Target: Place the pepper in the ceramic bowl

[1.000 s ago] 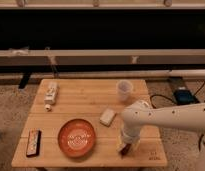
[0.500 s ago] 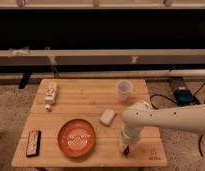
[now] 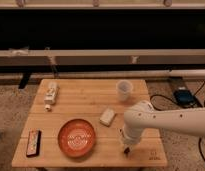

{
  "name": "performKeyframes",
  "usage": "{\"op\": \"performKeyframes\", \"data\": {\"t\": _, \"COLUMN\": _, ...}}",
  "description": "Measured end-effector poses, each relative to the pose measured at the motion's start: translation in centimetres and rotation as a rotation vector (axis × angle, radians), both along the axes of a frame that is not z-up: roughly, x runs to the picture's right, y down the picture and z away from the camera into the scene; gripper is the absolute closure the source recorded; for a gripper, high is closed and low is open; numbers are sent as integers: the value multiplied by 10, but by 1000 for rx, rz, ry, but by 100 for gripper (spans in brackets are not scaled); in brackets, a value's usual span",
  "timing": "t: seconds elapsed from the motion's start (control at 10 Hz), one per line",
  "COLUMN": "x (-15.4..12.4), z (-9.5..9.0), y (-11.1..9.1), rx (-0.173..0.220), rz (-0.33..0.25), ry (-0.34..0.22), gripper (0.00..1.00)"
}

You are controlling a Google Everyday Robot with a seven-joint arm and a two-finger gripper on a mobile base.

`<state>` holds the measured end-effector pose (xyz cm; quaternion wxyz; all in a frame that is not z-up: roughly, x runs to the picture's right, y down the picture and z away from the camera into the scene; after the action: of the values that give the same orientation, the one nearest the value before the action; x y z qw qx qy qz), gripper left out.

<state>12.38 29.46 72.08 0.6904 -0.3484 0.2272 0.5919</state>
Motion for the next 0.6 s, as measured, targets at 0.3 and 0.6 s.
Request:
{"op": "performKeyframes", "data": {"t": 0.3, "x": -11, "z": -32, "y": -22, "rx": 57, "rz": -13, "ry": -55, "gripper": 100}}
{"op": "performKeyframes", "data": {"t": 0.6, "x": -41, "z": -75, "y": -38, "rx": 109, "rz": -64, "ry": -148, "gripper": 100}}
